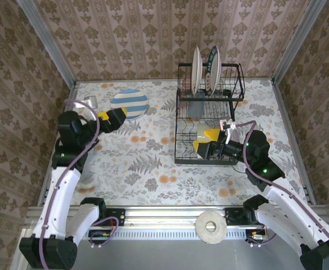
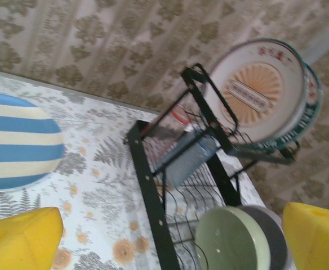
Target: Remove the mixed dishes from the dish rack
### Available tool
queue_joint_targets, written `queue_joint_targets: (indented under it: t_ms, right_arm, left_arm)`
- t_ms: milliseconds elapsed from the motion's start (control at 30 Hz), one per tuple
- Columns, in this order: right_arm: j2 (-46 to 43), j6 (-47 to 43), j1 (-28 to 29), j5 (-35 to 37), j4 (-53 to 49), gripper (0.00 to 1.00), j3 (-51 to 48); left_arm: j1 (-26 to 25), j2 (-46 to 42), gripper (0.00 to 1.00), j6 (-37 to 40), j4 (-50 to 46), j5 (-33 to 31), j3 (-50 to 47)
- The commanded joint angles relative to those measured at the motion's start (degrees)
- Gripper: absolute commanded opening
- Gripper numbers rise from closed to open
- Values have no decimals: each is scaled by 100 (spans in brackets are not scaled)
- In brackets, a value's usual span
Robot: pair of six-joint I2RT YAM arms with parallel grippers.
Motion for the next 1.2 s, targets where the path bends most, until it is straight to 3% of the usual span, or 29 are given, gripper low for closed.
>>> queue_joint_targets:
  t_ms: [0,133,233,300,433,567,833,1167]
  right_arm:
    - [-358,-106,28,645,-395,100,262]
    - [-699,-184,24,1420,-1064,100,517]
    - [-825,-288,24,1964,-1532,100,834]
    - [-809,-352,24,2380,-1831,100,1095]
    - [-529,-427,25,3474,-2451,100,1721]
    - [86,-472,21,4483,-2899,98,2424]
    - [1792,-630,35,4823,-2959,86,3847]
    - [3494,-1093,243,5992,-3071,78,5387]
  left_arm:
    - [-120,-451,100,443,165,694,-313]
    - [-257,-802,100,537,29,692,-465]
    - [-294,-906,100,942,-740,800,-40]
    - [-312,-1015,100,1215,-1113,658,43]
    - [-329,-1379,100,1111,-970,224,-454]
    - [-240,-1392,100,855,-915,260,-599]
    - [-230,-1486,100,946,-1056,353,-595]
    - [-221,-1582,100,1019,-1138,323,-604]
